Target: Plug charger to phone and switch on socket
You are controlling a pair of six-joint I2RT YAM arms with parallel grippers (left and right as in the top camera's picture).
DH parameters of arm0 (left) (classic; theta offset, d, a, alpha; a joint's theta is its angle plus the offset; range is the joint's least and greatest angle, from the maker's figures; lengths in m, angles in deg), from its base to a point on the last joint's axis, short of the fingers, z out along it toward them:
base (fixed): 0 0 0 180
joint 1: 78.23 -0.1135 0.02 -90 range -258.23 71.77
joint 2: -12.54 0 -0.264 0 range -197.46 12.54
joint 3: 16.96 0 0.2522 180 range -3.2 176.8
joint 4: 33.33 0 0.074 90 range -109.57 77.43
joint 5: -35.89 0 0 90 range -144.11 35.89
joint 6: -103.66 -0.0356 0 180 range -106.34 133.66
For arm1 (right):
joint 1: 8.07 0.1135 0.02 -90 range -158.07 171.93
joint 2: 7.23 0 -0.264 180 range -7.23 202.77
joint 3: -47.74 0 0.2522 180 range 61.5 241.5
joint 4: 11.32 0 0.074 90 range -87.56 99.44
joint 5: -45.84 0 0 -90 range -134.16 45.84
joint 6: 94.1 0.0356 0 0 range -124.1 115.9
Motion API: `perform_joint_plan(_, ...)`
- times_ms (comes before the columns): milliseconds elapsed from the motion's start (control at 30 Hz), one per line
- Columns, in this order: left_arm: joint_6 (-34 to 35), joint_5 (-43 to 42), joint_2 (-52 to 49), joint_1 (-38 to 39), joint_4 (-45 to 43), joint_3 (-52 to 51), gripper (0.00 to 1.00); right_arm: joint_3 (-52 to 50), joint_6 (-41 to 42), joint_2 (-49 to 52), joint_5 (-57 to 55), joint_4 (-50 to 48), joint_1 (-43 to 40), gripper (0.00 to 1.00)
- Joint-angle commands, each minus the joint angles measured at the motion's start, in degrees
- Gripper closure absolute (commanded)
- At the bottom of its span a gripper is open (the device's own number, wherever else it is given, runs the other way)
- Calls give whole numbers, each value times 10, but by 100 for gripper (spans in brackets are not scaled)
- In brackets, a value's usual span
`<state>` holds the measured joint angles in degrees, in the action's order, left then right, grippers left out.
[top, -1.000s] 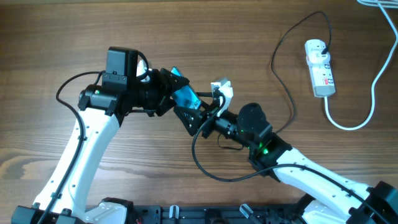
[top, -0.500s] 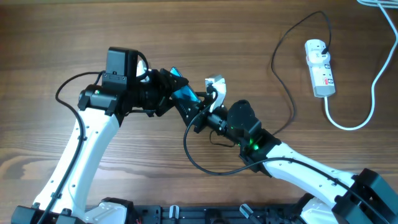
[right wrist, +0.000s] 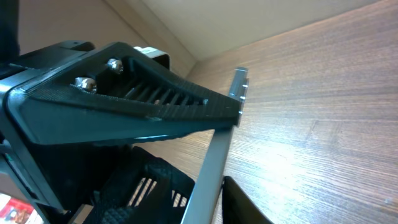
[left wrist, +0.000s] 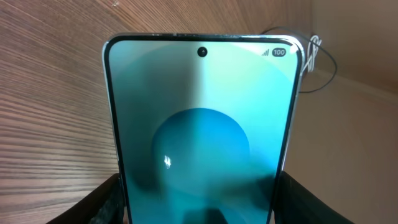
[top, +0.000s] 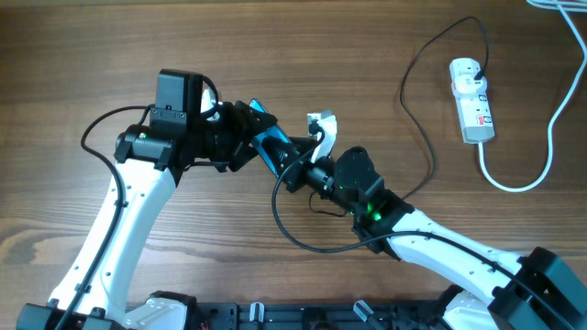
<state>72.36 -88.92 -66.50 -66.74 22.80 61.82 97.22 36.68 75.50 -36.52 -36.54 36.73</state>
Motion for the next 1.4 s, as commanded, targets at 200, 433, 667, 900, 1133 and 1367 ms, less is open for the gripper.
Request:
perform_joint_plan(200, 3, -7, 13, 0, -2, 15, 65, 15, 15, 3, 25, -8, 3, 87)
perform_joint_plan(433, 3, -7, 13, 0, -1, 15, 56, 15, 14, 3, 25, -8, 3, 94)
perform_joint_plan(667, 3, -7, 13, 0, -1, 15, 42, 15, 60, 1, 24, -28, 3, 95)
perform_joint_plan(900, 2, -7, 13, 0, -1, 15, 29, 15, 162, -6, 58, -54, 3, 95)
perform_joint_plan(1133, 2, -7, 13, 0, -1, 15, 23, 15, 323, -7, 49, -42, -16, 95)
perform_joint_plan(1367, -32, 32, 13, 0, 14, 15, 0, 14, 554, -7, 57, 115, -76, 95)
